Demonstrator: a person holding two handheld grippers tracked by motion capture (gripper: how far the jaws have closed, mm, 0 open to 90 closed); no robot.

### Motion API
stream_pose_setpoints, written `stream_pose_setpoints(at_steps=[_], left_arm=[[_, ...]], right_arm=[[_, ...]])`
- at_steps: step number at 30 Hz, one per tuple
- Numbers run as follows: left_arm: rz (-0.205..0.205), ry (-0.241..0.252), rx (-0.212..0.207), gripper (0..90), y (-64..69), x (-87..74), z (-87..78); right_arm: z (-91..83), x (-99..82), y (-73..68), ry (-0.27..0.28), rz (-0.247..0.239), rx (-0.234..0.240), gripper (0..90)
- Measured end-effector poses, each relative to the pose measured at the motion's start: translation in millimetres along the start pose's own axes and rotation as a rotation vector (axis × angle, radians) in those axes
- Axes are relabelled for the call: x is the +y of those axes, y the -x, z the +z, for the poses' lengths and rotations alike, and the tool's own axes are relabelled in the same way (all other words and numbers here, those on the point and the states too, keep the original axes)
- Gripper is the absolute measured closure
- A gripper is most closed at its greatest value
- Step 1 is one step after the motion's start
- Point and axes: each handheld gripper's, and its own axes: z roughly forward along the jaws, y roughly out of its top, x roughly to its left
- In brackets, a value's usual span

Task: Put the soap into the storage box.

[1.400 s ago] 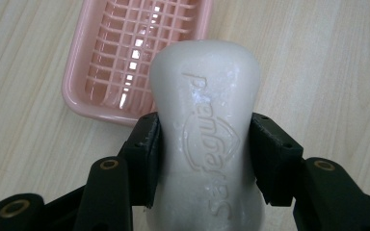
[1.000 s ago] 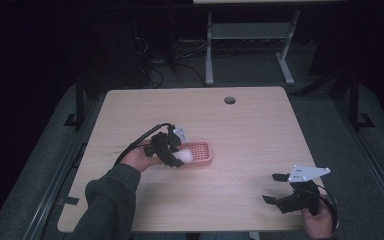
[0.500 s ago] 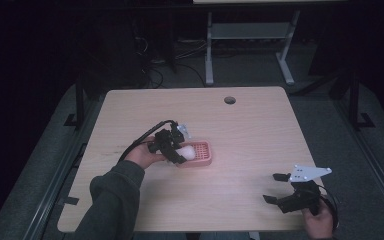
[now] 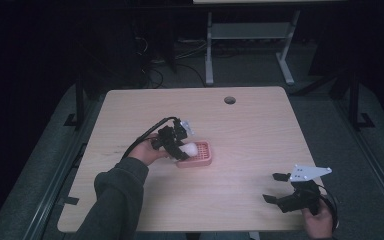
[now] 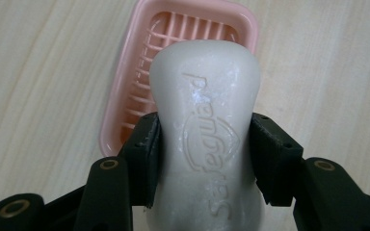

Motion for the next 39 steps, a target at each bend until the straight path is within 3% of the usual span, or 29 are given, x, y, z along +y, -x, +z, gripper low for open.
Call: stream_pose_setpoints(at_steps=[21, 39], left_arm=[[0.001, 0.013, 0.002, 49.2, -10.6, 20.1, 15.6], [0.004, -0.006, -0.004, 49.2, -13.4, 21.7, 29.0]], right_arm=[[2.0, 0.1, 0.0, -0.005, 0.004, 0.006, 14.2], [3.5, 0.5, -0.3, -0.011, 0.001, 0.006, 14.2]])
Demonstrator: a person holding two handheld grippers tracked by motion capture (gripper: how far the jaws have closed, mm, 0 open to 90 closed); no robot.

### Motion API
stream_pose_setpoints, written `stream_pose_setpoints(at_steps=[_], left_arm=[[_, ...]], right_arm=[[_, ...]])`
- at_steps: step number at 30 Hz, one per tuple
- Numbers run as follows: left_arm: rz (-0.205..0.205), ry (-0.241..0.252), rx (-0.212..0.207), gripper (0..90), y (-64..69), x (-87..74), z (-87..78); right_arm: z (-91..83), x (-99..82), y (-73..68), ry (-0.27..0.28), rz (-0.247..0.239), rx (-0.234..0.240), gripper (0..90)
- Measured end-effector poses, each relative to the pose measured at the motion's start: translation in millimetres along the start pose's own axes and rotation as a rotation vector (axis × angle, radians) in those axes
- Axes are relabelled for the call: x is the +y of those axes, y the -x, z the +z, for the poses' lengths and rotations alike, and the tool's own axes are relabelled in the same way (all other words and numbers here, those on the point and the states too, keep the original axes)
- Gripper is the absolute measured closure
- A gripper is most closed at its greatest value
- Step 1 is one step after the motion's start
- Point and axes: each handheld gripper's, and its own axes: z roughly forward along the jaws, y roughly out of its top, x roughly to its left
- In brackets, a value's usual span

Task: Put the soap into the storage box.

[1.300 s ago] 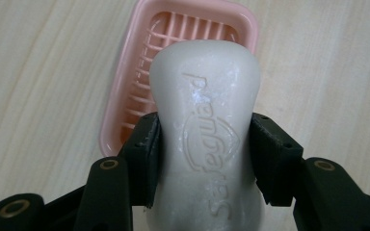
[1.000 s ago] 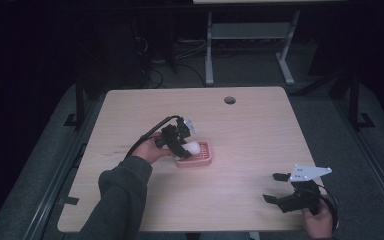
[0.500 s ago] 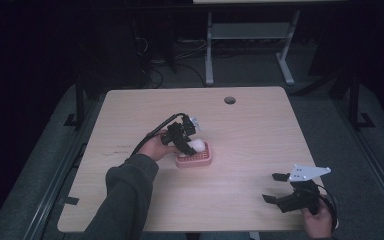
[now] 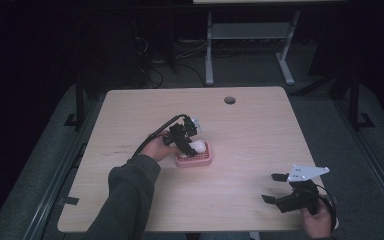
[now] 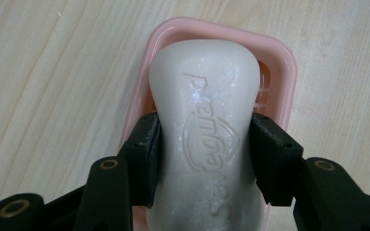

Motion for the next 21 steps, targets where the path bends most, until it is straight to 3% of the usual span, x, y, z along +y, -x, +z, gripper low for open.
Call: stream_pose_setpoints(at_steps=[21], left_arm=[[-0.023, -0.004, -0.012, 49.1, -3.5, -1.2, 11.2]], right_arm=[[-0.2, -0.5, 0.8, -0.003, 0.003, 0.000, 14.2]])
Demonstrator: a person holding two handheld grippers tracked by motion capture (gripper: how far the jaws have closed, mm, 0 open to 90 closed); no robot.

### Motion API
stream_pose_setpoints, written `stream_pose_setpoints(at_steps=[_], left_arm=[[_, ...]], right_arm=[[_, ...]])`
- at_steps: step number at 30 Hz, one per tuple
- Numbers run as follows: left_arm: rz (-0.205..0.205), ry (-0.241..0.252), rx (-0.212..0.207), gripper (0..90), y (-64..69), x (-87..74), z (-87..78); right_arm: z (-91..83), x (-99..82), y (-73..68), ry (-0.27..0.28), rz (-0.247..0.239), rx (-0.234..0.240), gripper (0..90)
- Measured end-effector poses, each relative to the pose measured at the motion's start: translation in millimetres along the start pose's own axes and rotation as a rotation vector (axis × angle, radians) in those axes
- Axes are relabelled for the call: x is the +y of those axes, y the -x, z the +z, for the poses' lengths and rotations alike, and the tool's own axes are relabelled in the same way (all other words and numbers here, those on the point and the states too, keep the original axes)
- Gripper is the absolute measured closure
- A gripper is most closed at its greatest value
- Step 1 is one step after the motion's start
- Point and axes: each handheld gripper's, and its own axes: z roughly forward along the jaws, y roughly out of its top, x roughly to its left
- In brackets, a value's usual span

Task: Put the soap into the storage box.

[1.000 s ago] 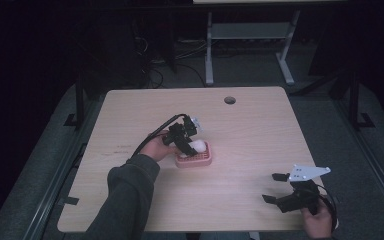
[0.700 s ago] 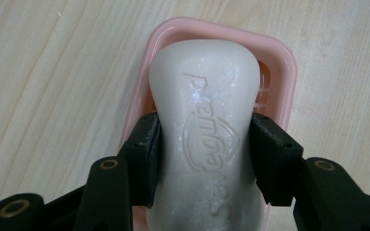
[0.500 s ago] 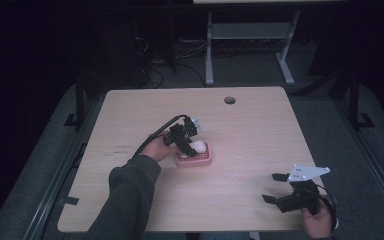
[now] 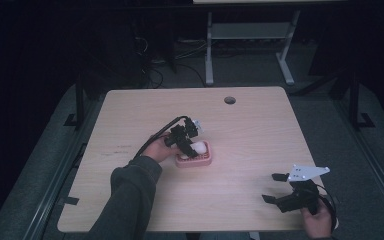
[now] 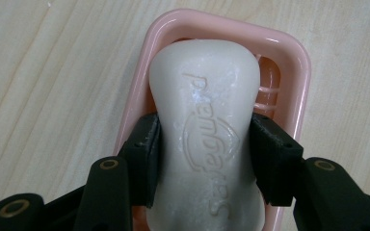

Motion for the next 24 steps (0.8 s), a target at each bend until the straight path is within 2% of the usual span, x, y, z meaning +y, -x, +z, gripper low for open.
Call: stream_pose_setpoints(at_steps=[19, 24], left_arm=[[0.009, 0.002, 0.013, 48.4, 0.4, -0.7, -2.0], [0.001, 0.050, 0.025, 46.5, 1.3, -0.1, -11.6]], right_arm=[[1.1, 0.4, -0.2, -0.003, -0.003, 0.000, 14.1], [1.5, 0.6, -0.6, -0.005, -0.005, 0.000, 14.2]])
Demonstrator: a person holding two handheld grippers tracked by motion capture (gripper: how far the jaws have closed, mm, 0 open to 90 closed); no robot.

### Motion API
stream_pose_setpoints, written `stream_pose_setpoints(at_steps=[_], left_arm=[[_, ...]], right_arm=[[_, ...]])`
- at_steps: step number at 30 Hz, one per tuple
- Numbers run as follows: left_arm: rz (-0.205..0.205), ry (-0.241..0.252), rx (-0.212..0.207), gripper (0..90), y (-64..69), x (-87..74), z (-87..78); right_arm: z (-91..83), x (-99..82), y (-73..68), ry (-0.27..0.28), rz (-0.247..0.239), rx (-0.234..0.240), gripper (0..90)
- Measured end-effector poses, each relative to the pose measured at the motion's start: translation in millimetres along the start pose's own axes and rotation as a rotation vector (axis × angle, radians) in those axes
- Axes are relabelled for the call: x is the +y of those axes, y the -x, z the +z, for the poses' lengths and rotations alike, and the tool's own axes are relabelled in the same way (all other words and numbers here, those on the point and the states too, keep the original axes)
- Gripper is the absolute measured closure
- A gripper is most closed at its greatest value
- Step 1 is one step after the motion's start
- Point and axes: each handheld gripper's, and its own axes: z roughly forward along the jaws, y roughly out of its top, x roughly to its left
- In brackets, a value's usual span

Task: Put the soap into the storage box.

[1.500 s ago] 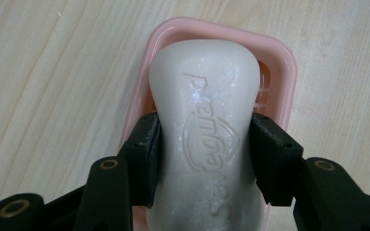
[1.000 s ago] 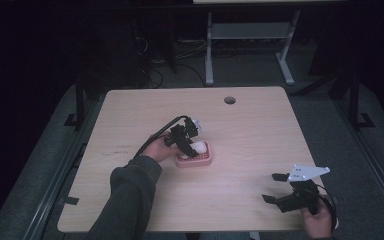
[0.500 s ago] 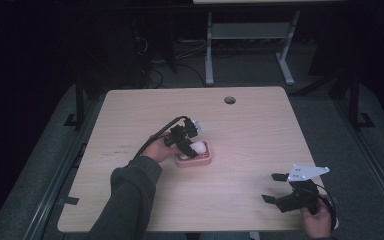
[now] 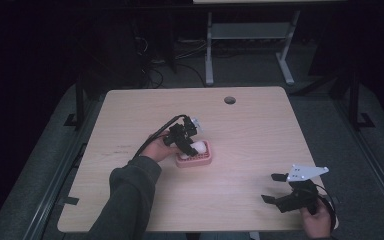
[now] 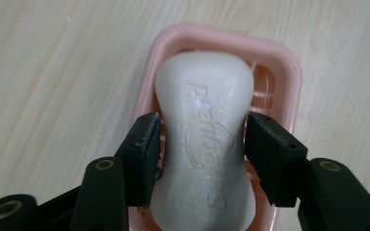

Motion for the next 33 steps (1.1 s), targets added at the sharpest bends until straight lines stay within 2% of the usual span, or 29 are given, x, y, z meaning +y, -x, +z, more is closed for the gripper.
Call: stream_pose_setpoints(at_steps=[4, 10, 16, 24, 30, 33], left_arm=[[-0.003, 0.004, 0.012, 44.0, 0.6, -1.7, -5.2], [-0.002, 0.006, 0.005, 42.0, 1.3, -5.4, -9.8], [-0.005, 0.025, 0.013, 39.9, 5.7, -12.8, -18.1], [-0.023, 0.036, 0.020, 38.0, 6.0, -20.1, -30.3], [-0.020, 0.051, 0.020, 37.3, 10.4, -27.2, -31.7], [-0.033, 0.057, 0.019, 36.9, 10.6, -31.0, -31.8]], right_arm=[[0.3, 0.5, -0.5, 0.001, -0.004, -0.002, 14.1], [0.2, 0.5, -0.4, 0.001, 0.003, -0.004, 14.2], [-2.7, 0.1, 0.3, 0.012, 0.011, -0.023, 14.2], [-1.2, 2.7, 0.9, 0.018, 0.017, -0.031, 14.1], [0.3, 4.1, 0.3, 0.013, 0.012, -0.031, 14.2], [-0.2, 3.6, 0.3, 0.013, 0.018, -0.033, 14.2]])
